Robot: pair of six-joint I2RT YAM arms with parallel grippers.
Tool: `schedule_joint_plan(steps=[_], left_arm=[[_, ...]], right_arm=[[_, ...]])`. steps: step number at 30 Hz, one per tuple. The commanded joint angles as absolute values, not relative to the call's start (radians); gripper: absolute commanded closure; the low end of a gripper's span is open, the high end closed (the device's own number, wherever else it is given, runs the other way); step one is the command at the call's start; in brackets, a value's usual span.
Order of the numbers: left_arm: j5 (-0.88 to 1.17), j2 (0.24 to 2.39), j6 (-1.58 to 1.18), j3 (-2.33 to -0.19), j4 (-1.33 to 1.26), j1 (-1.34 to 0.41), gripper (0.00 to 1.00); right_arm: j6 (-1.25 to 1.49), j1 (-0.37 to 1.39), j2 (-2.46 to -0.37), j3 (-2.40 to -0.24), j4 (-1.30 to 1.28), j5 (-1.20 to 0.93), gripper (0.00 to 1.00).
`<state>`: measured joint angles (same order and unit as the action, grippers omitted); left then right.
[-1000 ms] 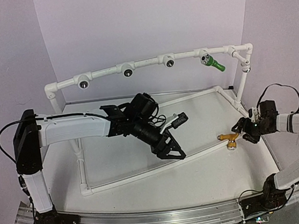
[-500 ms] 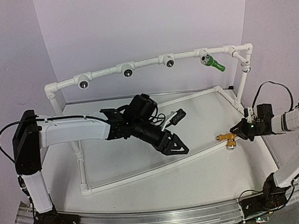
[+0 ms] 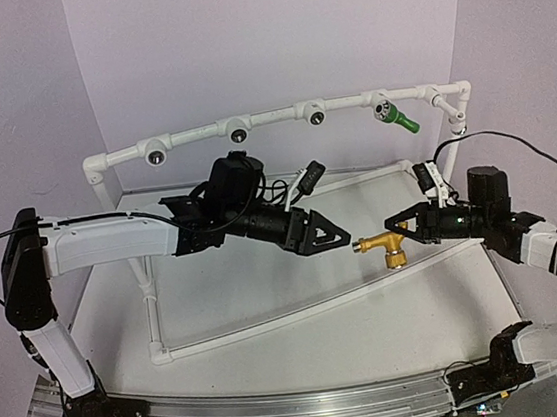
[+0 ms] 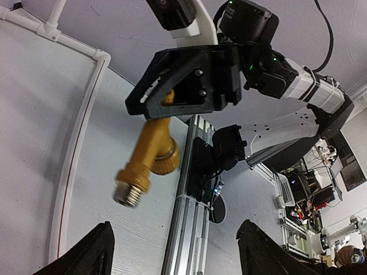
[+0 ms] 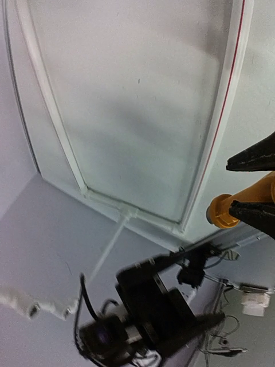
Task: Install the water faucets
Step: Pick up the water faucet from the center of the board, then pass from the right arm to the left
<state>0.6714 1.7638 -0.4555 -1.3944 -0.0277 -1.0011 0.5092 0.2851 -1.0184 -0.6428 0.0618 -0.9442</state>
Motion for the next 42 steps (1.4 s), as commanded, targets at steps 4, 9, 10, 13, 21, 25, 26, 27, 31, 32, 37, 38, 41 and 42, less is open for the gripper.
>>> schedule_joint_plan(steps=[4, 9, 10, 13, 21, 25, 26, 27, 31, 32, 37, 38, 41, 42], left_arm=[[0.909, 1.777, -0.516, -1.398, -0.179, -0.999, 0.27], [0.959, 1.792, -0.529, -1.401, -0.187, -0.999, 0.37], [0.961, 1.796, -0.53, -1.399, -0.187, -0.999, 0.38], [0.953, 1.806, -0.532, -1.39, -0.187, -0.999, 0.36], [0.774, 1.747, -0.526, -1.332, -0.187, -0.977, 0.27], [0.78, 1.722, -0.514, -1.3, -0.187, -0.975, 0.3], [0.806, 1.725, -0.515, -1.301, -0.188, -0.976, 0.34], [0.823, 1.728, -0.517, -1.3, -0.189, -0.976, 0.39], [0.872, 1.732, -0.52, -1.301, -0.194, -0.977, 0.47], [0.878, 1.731, -0.519, -1.302, -0.197, -0.977, 0.5], [0.857, 1.709, -0.495, -1.291, -0.201, -0.976, 0.93], [0.844, 1.699, -0.484, -1.281, -0.201, -0.974, 0.99], [0.854, 1.683, -0.458, -1.263, -0.201, -0.961, 1.0], [0.866, 1.682, -0.453, -1.261, -0.201, -0.958, 1.0]], right_arm=[[0.581, 0.401, -1.041, -0.748, 0.142, -1.001, 1.0], [0.597, 0.448, -1.059, -0.756, 0.188, -0.972, 1.0], [0.604, 0.453, -1.063, -0.758, 0.201, -0.972, 1.0], [0.623, 0.472, -1.079, -0.766, 0.233, -0.965, 1.0], [0.612, 0.508, -1.089, -0.789, 0.223, -0.957, 1.0], [0.597, 0.508, -1.082, -0.786, 0.2, -0.919, 1.0], [0.598, 0.509, -1.083, -0.786, 0.2, -0.913, 1.0], [0.598, 0.51, -1.085, -0.788, 0.2, -0.907, 1.0], [0.598, 0.519, -1.101, -0.801, 0.2, -0.889, 1.0], [0.598, 0.525, -1.105, -0.805, 0.2, -0.888, 1.0], [0.614, 0.54, -1.121, -0.828, 0.143, -0.818, 0.71], [0.61, 0.54, -1.128, -0.841, 0.101, -0.809, 0.49], [0.548, 0.54, -1.137, -0.862, 0.011, -0.857, 0.2], [0.527, 0.54, -1.133, -0.858, 0.001, -0.876, 0.17]])
